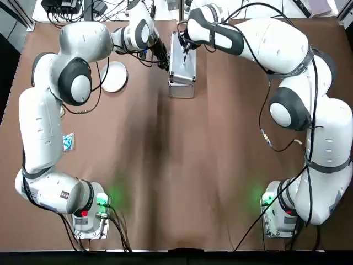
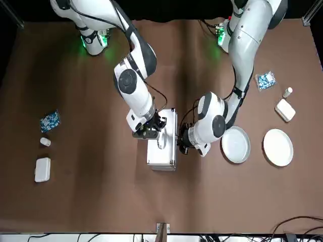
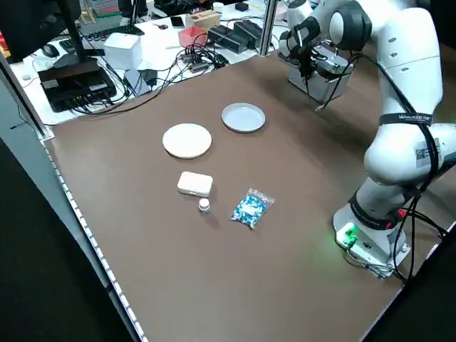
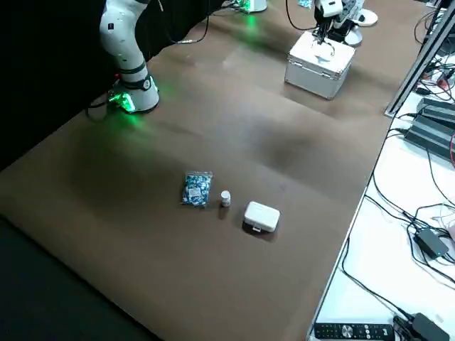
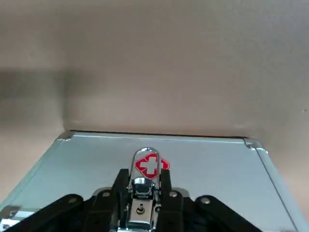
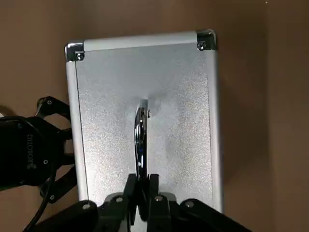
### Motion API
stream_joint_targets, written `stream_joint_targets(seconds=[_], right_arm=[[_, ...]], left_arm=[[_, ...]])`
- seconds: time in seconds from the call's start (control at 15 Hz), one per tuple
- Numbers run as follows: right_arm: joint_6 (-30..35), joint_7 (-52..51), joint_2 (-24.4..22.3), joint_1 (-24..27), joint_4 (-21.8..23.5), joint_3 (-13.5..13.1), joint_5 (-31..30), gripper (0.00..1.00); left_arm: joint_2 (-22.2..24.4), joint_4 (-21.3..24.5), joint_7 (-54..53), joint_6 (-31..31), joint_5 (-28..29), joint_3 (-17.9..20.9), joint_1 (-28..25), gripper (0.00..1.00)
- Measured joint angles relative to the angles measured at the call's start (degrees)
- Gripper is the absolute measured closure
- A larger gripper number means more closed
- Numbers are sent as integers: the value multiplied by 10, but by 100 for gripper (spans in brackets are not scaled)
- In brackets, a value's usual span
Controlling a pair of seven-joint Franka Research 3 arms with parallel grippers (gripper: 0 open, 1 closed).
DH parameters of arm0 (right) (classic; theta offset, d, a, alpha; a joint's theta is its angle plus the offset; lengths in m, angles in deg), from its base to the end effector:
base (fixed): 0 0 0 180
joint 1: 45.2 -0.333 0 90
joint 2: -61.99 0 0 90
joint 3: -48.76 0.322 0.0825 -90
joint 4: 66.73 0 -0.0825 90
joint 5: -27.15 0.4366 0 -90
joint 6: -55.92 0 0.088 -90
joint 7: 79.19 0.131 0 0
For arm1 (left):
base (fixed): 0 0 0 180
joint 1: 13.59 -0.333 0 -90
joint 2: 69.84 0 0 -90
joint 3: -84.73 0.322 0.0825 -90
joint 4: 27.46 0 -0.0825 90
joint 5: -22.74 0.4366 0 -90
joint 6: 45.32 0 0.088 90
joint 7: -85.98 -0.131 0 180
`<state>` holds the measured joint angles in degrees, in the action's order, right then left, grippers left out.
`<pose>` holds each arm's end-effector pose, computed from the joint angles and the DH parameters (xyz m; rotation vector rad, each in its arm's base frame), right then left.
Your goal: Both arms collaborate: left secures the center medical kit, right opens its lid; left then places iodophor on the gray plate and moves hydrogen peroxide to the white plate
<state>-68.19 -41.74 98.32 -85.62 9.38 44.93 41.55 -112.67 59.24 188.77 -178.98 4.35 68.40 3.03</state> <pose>0.6314 0.5006 0.3446 -2.8659 0.1690 -0.0762 0.6571 -0.4033 0.1962 2.0711 1.9599 -0.5296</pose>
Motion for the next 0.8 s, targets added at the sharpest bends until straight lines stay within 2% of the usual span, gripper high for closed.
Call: stream_joint_targets(seconds=[0.8], right_arm=[[48,-30,-8,24,-8,6,14,87]], left_arm=[[0,-1,0,1,0,0,1,70]])
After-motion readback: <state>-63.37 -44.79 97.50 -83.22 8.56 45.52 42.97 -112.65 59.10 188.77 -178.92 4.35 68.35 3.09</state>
